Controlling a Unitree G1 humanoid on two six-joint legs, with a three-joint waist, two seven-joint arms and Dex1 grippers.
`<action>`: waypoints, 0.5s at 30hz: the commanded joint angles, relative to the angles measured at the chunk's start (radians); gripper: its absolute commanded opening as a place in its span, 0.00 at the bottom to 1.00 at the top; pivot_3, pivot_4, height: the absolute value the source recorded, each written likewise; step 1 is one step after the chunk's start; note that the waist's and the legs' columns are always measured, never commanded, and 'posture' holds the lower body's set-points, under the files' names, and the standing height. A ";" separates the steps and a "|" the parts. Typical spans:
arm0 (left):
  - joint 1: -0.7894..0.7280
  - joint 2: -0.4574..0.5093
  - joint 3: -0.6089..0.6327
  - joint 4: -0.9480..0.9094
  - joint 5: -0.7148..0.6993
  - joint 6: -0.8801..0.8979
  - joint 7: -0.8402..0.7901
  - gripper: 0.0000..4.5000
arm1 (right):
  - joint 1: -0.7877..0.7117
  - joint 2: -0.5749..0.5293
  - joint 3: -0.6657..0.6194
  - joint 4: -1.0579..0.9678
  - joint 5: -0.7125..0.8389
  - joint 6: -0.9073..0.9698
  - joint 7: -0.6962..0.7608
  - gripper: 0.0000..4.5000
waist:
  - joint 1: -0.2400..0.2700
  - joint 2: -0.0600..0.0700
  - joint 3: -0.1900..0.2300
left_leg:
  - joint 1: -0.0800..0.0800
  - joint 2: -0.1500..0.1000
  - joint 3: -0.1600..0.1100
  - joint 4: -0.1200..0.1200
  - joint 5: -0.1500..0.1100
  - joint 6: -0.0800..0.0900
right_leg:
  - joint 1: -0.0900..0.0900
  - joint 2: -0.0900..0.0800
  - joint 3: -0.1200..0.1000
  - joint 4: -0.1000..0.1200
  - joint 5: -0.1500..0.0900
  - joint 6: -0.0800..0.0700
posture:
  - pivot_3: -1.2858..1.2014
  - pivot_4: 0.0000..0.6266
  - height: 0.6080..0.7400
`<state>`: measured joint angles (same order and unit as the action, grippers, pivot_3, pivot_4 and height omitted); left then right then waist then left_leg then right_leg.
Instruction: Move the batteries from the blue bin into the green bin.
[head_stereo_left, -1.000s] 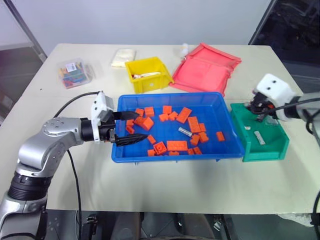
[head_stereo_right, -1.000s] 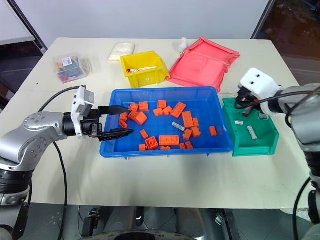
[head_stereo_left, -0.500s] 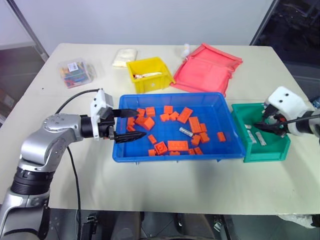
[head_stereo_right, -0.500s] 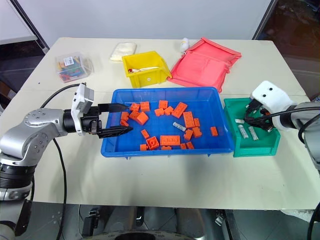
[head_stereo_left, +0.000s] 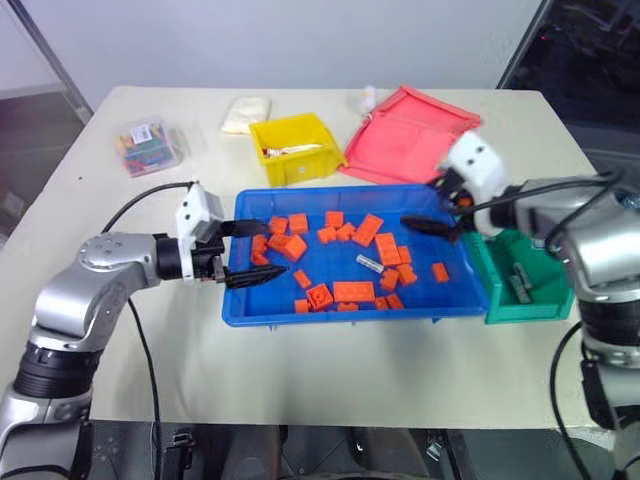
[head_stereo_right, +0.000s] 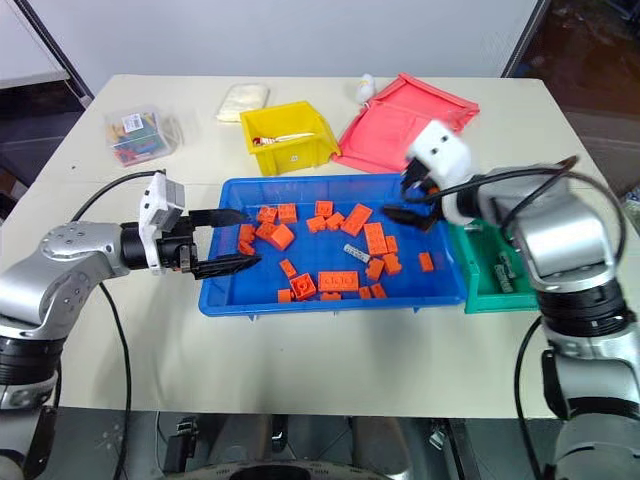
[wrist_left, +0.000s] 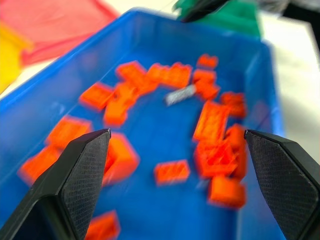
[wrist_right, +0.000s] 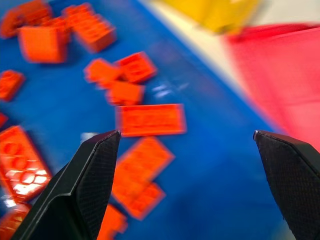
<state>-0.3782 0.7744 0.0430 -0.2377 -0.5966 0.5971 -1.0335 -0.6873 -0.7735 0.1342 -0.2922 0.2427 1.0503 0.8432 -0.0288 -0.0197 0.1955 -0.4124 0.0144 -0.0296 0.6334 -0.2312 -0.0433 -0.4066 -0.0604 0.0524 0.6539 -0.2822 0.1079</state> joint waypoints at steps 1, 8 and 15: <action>0.018 0.017 0.059 -0.062 -0.021 -0.003 0.013 1.00 | 0.021 0.022 0.032 -0.043 0.012 -0.009 -0.016 0.97 | 0.002 0.000 0.000 | 0.000 0.000 0.000 0.000 0.000 0.000 | 0.000 0.000 0.000 0.000 0.000 0.000 | 0.52 0.24 1.00; 0.065 0.042 0.094 -0.142 -0.070 0.051 0.021 1.00 | 0.037 0.040 0.102 -0.031 0.030 -0.034 0.011 0.97 | 0.009 0.000 0.000 | 0.000 0.000 0.000 0.001 0.000 0.000 | 0.000 0.001 0.000 0.000 0.000 0.000 | 0.52 0.24 1.00; 0.073 0.031 0.097 -0.159 -0.068 0.051 0.050 1.00 | 0.045 0.074 0.145 0.008 0.020 -0.062 0.003 0.97 | 0.009 0.000 0.000 | 0.000 0.000 0.000 0.001 0.000 0.000 | 0.000 0.001 0.000 0.001 0.000 0.000 | 0.52 0.24 1.00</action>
<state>-0.3079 0.8034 0.1070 -0.3619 -0.6463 0.6506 -0.9928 -0.6366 -0.7111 0.2865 -0.2832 0.2590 1.0094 0.8498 -0.0203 -0.0197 0.1955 -0.4120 0.0149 -0.0294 0.6348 -0.2312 -0.0432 -0.4063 -0.0595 0.0523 0.6544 -0.2822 0.1080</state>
